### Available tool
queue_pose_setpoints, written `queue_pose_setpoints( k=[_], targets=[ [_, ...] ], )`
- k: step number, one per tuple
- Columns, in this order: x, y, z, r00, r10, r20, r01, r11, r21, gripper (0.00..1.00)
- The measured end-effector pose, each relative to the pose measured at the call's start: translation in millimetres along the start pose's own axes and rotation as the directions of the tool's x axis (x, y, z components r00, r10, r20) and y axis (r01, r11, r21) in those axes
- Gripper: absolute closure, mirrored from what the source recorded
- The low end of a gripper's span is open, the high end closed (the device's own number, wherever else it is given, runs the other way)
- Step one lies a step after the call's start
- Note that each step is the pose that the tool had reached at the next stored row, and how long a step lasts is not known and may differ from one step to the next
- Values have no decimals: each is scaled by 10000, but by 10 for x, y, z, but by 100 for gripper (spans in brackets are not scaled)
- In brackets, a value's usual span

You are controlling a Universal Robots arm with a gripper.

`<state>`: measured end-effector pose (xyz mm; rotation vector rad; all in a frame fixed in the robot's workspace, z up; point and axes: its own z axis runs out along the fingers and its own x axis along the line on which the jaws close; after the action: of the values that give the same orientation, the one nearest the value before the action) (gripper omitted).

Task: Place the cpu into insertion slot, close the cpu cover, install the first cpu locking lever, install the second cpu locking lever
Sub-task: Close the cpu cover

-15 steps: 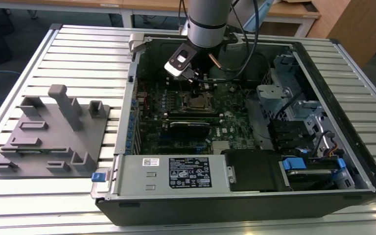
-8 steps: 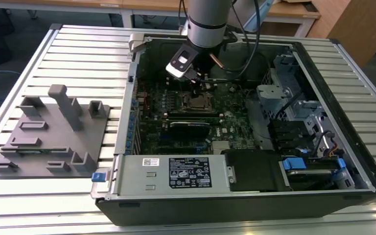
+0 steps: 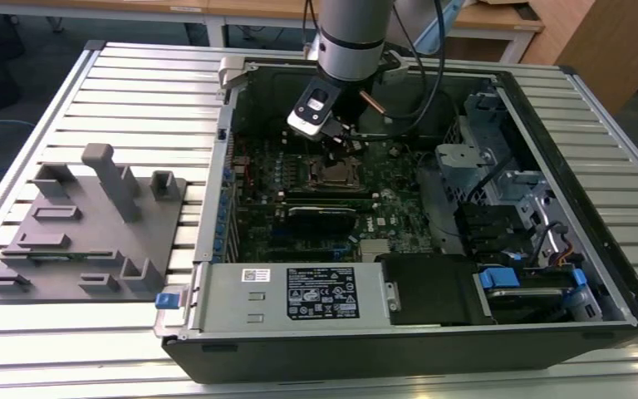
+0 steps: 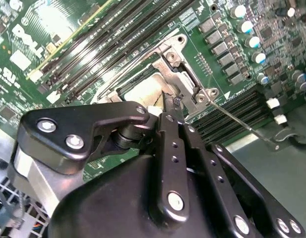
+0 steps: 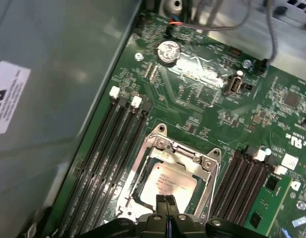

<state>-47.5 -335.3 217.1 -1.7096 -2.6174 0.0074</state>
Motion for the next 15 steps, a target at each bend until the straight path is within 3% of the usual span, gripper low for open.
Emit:
queue_pose_setpoints(
  k=[15],
  targets=[
    [0, 0, 0, 10000, -42, 0, 42, 10000, 0, 90]
  ],
)
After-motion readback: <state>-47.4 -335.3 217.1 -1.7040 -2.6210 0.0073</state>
